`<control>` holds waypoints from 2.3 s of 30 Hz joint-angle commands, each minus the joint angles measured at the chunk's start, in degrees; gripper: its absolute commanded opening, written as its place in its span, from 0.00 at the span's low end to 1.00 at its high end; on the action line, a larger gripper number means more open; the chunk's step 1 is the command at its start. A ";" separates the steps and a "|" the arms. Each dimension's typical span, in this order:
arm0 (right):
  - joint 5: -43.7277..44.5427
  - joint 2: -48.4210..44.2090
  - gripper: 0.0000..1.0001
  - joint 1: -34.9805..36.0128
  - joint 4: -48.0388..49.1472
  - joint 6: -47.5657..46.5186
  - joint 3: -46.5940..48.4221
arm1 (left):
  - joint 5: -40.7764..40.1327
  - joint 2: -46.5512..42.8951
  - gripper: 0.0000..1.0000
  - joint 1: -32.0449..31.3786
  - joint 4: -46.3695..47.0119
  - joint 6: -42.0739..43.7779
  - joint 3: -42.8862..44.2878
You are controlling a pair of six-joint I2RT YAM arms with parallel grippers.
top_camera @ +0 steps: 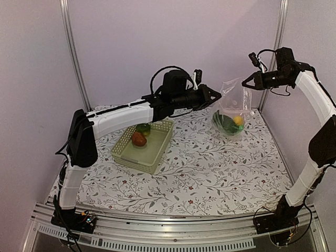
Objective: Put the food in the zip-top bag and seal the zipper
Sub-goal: Adjust the zipper food storage bag at the center of the board, then pick up the fake vegetable from the bin.
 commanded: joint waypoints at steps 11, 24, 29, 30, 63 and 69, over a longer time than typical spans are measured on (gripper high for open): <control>-4.26 -4.35 0.00 0.63 7.33 -3.08 -15.92 | -0.03 -12.99 1.00 1.39 -0.84 14.30 -22.01; -5.81 -6.60 0.00 2.15 8.10 -4.95 -22.33 | -47.21 -27.25 1.00 2.45 -31.29 27.23 -32.64; -6.38 -6.43 0.00 2.19 8.78 -4.71 -22.65 | -47.05 -28.61 1.00 9.20 -38.43 25.01 -36.16; -6.50 -6.02 0.00 2.22 8.57 -4.72 -22.46 | -45.10 -29.31 1.00 10.32 -36.39 25.64 -38.53; -7.70 -8.47 0.00 2.17 8.66 -5.33 -24.91 | -29.15 -18.17 0.83 19.44 -20.45 -0.46 -44.42; -7.59 -8.56 0.00 2.20 8.70 -5.34 -25.23 | -29.68 -16.17 0.85 20.36 -20.08 -1.59 -43.45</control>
